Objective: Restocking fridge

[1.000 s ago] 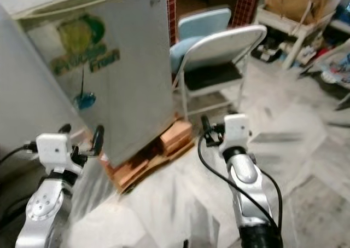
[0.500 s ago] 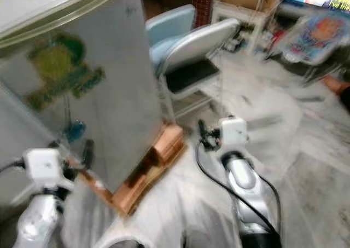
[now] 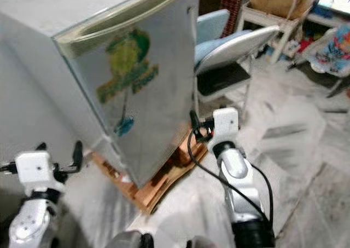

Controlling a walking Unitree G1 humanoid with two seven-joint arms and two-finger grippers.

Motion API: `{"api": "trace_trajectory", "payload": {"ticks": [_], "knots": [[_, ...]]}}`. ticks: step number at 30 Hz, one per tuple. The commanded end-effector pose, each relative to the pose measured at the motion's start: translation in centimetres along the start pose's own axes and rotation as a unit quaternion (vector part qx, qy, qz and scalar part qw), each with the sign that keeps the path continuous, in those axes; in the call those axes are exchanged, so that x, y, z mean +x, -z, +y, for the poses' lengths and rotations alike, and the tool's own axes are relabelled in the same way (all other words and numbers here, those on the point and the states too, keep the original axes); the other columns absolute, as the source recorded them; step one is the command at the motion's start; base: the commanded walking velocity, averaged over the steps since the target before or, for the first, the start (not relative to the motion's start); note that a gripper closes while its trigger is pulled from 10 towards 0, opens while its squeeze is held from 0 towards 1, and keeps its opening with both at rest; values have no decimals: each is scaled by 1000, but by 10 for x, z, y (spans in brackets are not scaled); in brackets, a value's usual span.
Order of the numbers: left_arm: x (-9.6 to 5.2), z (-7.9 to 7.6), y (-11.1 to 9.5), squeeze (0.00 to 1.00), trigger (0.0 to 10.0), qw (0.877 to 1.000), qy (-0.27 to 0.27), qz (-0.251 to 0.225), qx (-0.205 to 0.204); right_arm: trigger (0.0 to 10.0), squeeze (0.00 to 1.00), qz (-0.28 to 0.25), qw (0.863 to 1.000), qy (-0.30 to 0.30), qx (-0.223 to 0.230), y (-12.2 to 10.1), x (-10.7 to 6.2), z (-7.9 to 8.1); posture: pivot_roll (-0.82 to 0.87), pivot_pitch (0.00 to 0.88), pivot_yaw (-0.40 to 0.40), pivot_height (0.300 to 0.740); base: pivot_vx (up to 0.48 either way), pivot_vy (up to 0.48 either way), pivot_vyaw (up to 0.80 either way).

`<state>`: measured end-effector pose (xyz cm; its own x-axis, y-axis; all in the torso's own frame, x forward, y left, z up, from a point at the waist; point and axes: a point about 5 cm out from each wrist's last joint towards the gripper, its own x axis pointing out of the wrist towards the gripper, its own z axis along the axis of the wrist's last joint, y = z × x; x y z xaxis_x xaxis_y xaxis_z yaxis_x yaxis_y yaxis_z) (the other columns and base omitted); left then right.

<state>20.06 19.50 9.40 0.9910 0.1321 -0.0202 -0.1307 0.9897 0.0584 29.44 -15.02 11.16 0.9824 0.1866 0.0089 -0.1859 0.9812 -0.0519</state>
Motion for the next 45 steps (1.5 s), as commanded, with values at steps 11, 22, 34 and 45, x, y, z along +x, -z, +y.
{"api": "trace_trajectory", "payload": {"ticks": [11, 22, 34, 45], "knots": [[0, -7, -1, 0, 10000, 1000, 26, 1, 3, 10000, 0, 6, 1000, 9, 2, 5, -2, 1, 6, 91, 17, 740, 0, 338, 0], [4, -8, -4, 0, 10000, 999, 41, -3, 12, 10000, 0, 4, 1000, 19, 1, 4, -1, -3, 4, 89, 26, 740, 0, 366, 0], [4, -12, 0, 0, 10000, 999, 49, 11, -2, 10000, 0, 7, 1000, 20, -2, 6, -3, -2, 3, 93, 29, 740, 0, 0, -631], [13, -11, -4, 0, 10000, 999, 47, 10, -15, 10000, 0, 12, 1000, 14, 0, 6, -2, 0, 5, 103, 12, 740, 0, 0, -800]]}}
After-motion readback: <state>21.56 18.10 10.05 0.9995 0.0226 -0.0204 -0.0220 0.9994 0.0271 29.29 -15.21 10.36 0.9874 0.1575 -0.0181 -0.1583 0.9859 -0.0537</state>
